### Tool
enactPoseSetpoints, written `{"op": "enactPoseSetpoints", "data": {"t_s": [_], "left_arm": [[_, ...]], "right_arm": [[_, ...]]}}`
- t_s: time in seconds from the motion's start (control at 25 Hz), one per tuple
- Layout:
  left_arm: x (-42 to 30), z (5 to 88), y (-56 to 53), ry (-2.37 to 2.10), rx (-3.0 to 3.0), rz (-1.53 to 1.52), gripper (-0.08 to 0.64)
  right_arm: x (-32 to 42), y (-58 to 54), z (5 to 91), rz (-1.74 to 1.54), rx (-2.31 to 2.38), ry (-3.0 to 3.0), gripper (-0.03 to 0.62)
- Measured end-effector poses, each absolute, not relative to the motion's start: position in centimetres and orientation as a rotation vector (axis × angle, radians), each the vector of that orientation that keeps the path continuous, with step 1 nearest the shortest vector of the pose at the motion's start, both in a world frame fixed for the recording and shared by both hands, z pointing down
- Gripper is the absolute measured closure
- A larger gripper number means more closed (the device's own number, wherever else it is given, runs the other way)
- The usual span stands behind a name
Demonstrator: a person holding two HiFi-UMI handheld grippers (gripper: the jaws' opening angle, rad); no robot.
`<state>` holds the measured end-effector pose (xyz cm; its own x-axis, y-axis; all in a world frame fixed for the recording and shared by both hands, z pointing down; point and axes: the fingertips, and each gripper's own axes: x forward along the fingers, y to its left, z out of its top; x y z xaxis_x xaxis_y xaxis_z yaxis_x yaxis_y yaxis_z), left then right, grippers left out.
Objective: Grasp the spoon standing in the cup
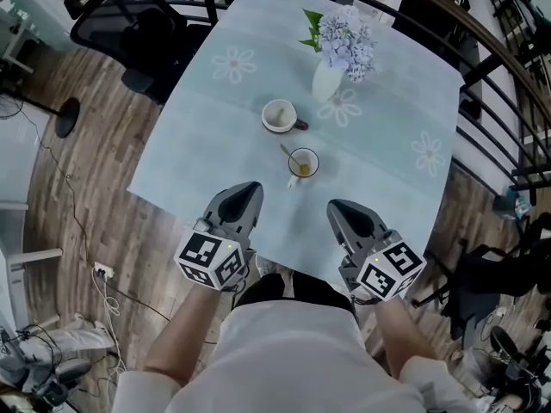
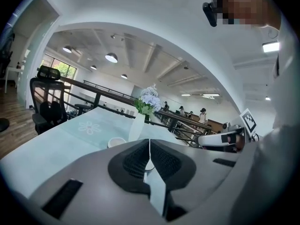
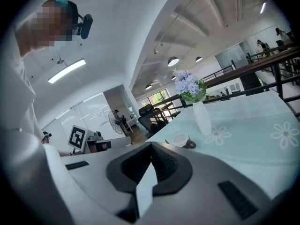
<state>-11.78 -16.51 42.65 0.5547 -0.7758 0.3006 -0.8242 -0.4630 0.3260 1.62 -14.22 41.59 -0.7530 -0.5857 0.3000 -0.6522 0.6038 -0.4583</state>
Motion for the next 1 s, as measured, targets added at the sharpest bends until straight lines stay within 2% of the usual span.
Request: {"op": "enactPoseSetpoints", "data": {"t_s": [1.0], "left_arm": [[-8.8,51.1,-23.1,-1.348,2.273,0.265,0.534]], "right_arm": [[6.3,-17.2,47.5,0.983,1.038,-2.620,0.571]]}}
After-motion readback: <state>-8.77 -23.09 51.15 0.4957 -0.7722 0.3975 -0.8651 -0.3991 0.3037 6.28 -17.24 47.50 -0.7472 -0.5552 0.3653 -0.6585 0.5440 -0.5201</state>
